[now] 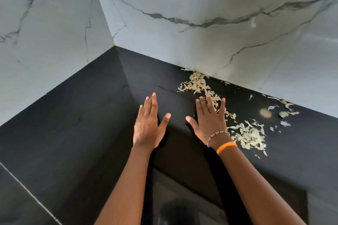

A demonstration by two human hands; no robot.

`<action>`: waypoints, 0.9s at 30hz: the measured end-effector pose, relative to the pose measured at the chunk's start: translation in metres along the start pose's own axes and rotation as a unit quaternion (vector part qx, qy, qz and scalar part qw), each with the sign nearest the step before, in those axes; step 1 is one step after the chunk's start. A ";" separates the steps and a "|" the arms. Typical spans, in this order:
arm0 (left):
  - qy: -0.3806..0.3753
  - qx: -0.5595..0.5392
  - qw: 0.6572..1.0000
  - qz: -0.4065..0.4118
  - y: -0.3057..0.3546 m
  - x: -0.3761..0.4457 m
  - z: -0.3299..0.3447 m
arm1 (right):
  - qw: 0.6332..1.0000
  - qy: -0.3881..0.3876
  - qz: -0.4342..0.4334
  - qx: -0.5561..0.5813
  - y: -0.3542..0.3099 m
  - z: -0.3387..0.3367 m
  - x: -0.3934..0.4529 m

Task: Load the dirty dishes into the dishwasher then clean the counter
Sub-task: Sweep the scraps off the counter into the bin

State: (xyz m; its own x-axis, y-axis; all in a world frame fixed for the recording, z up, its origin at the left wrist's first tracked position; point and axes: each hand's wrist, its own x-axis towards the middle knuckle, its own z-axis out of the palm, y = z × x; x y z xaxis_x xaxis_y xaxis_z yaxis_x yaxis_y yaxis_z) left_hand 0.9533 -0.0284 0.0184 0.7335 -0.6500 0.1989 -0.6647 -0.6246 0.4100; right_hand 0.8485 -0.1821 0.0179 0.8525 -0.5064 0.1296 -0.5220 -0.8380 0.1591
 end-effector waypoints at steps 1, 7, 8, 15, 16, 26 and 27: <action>-0.018 -0.030 0.999 -0.006 0.012 -0.007 0.004 | 0.999 0.024 -0.044 0.011 0.002 -0.002 -0.021; -0.073 -0.175 0.981 -0.025 0.098 -0.054 0.034 | 0.974 -0.014 -0.219 0.060 0.027 -0.001 -0.110; -0.072 -0.200 0.977 -0.032 0.107 -0.057 0.038 | 0.982 -0.032 -0.179 0.044 0.042 0.003 -0.103; -0.045 -0.133 0.990 -0.024 0.122 -0.057 0.044 | 0.992 0.028 0.059 0.110 0.118 -0.002 -0.091; -0.061 -0.090 0.994 -0.008 0.123 -0.055 0.047 | 0.975 0.044 0.137 0.168 0.126 -0.001 -0.097; -0.054 0.102 0.993 0.027 0.133 -0.013 0.057 | 0.897 -0.015 0.365 0.249 0.087 0.016 -0.041; -0.038 0.085 0.996 0.010 0.134 -0.008 0.057 | 0.897 -0.014 0.338 0.284 0.082 0.017 -0.030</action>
State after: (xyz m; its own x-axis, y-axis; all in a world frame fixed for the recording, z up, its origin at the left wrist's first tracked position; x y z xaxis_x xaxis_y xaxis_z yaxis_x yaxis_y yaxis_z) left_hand 0.8504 -0.1311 0.0209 0.7112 -0.6901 0.1339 -0.6982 -0.6715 0.2480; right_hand 0.7805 -0.2384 0.0106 0.3513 -0.9361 -0.0164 -0.8283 -0.3025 -0.4716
